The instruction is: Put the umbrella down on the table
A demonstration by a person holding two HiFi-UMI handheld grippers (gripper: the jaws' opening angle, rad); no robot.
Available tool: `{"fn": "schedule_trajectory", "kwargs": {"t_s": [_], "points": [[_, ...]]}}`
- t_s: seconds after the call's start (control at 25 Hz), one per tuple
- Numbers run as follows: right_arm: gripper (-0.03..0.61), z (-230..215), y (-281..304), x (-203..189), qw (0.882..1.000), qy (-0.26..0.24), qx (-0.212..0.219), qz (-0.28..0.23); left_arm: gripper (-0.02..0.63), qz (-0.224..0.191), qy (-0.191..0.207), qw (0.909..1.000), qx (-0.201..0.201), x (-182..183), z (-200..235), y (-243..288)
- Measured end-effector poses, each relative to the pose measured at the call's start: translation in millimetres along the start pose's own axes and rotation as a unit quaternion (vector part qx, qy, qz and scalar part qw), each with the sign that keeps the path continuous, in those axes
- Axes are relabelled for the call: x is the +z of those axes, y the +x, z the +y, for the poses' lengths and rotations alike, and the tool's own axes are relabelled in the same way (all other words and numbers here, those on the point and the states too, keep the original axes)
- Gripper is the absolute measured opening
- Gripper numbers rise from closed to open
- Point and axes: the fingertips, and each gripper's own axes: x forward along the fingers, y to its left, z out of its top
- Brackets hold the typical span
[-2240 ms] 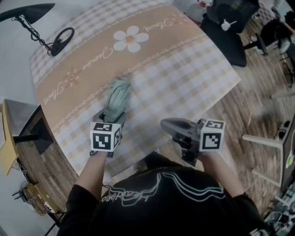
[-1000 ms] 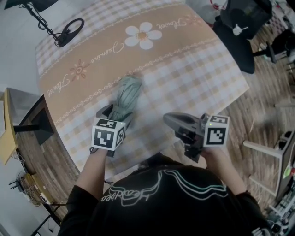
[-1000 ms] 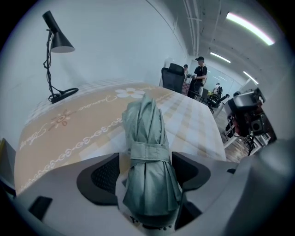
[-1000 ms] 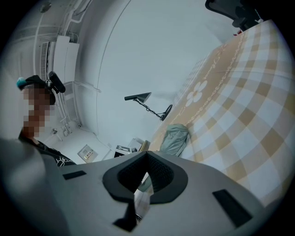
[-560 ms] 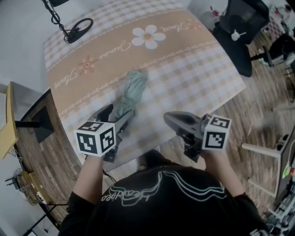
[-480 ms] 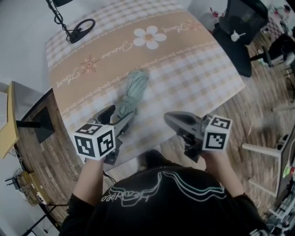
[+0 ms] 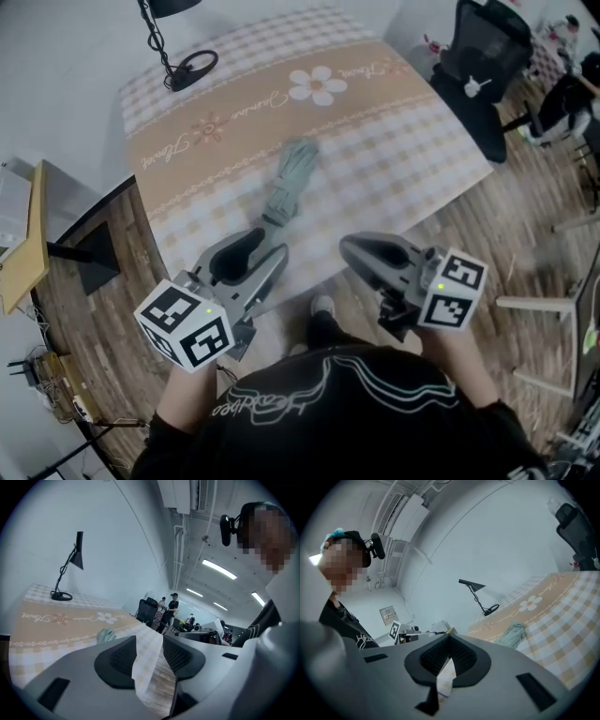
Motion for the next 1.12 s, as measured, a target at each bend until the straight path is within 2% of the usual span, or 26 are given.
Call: {"fn": "schedule_trajectory", "kwargs": {"t_s": [0.16,0.32,0.48,0.6,0.76,1.12], "points": [[0.011,44,-4,-7,0.999,-0.042,0.006,-0.002,0.08,-0.031,-0.006,0.9991,-0.03,-2,-30,-31],[0.011,91,-11,-17,0.997,-0.075,0.018,-0.008,0.005,-0.052,-0.006,0.997,-0.056,-6,-61,-63],[0.011,132,-16,-28,0.993,-0.106,0.043,-0.01,-0.003,-0.059,0.026,0.9947,-0.08,-8,-91,-84],[0.011,151,-18,-35,0.992,-0.118,0.042,-0.008,-0.003,-0.062,0.048,0.9927,-0.091,-9,-110,-100],[0.011,164,-20,-44,0.991,-0.128,0.042,-0.005,-0.003,-0.061,0.075,0.9919,-0.083,-16,-115,-111],[0.011,176,-23,-57,0.991,-0.128,0.034,-0.005,-0.003,-0.044,0.106,0.9909,-0.071,-31,-120,-118]]}}
